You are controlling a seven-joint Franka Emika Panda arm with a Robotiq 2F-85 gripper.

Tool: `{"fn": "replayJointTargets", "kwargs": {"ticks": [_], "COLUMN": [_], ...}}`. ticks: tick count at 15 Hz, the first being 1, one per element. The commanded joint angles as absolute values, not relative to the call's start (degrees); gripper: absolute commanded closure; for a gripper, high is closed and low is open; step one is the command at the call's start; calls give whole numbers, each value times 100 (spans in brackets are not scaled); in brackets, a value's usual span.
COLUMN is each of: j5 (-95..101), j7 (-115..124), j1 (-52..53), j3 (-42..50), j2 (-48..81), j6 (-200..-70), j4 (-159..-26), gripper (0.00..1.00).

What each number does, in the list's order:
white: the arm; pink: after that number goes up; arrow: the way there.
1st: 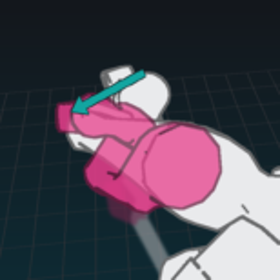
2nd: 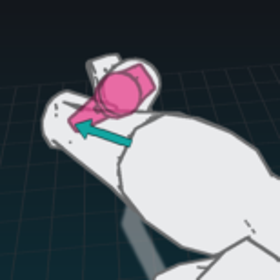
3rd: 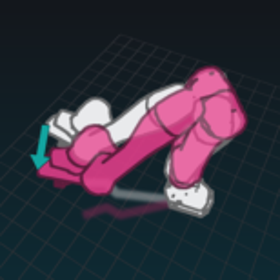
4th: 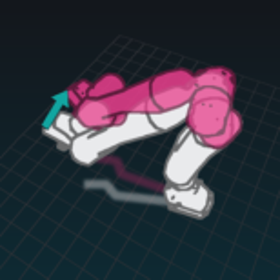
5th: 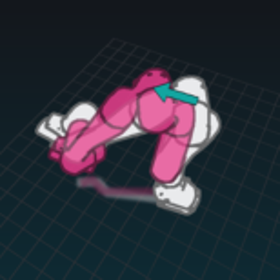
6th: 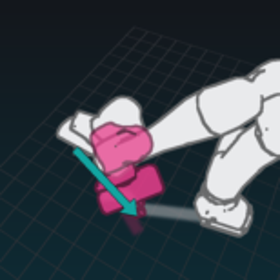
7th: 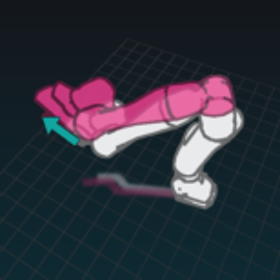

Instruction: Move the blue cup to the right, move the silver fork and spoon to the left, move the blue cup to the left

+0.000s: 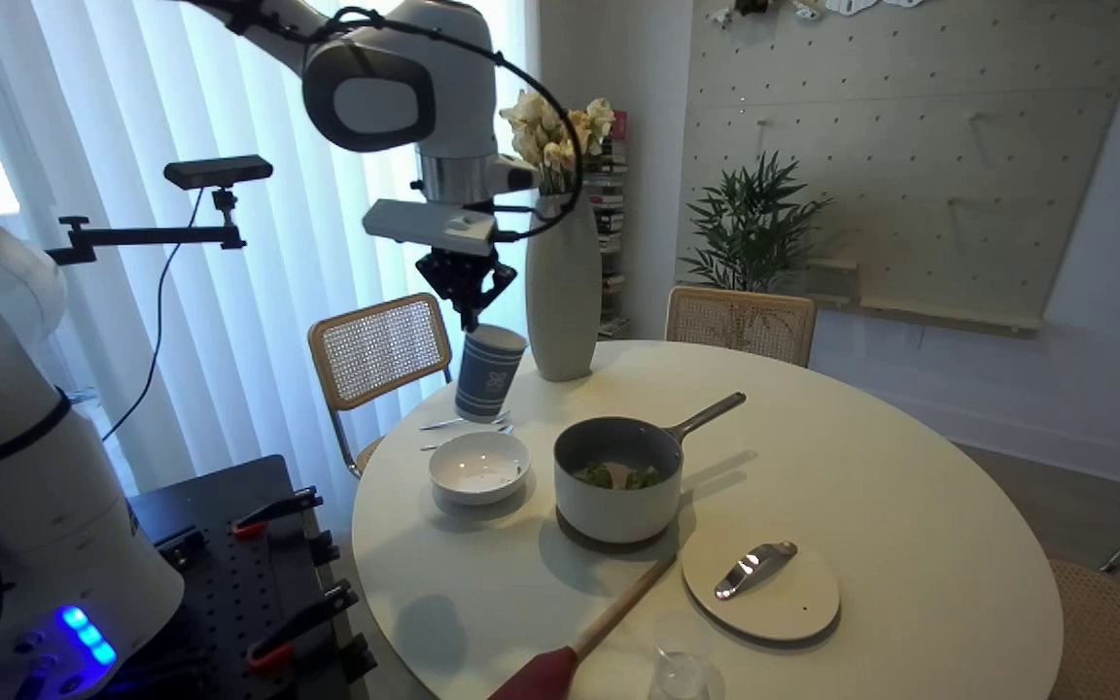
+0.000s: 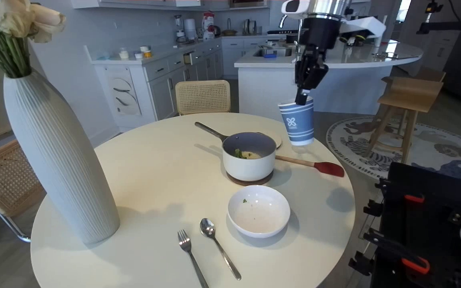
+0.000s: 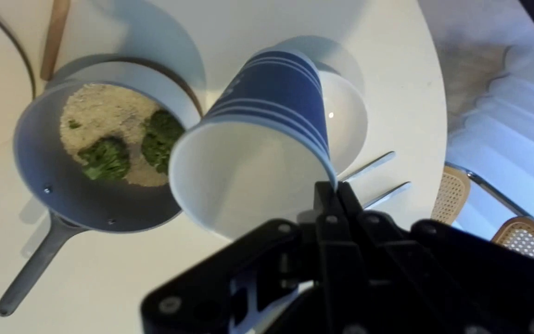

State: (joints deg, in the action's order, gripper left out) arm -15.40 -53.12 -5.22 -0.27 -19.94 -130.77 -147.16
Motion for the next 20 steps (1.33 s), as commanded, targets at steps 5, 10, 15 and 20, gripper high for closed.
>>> {"fn": "replayJointTargets", "kwargs": {"ticks": [5, 10, 15, 20], "j5": [-258, 552, 726, 769], "j7": [-3439, -2520, -2337, -2275], "j1": [-145, -122, -60, -75], "j3": [-31, 108, 235, 205], "j2": [-3046, -2561, -1849, -1111], "j6": [-14452, -15006, -15527, -16219], "j4": [-16063, -16055, -16054, -16053], "gripper": [99, 99, 99, 99]}}
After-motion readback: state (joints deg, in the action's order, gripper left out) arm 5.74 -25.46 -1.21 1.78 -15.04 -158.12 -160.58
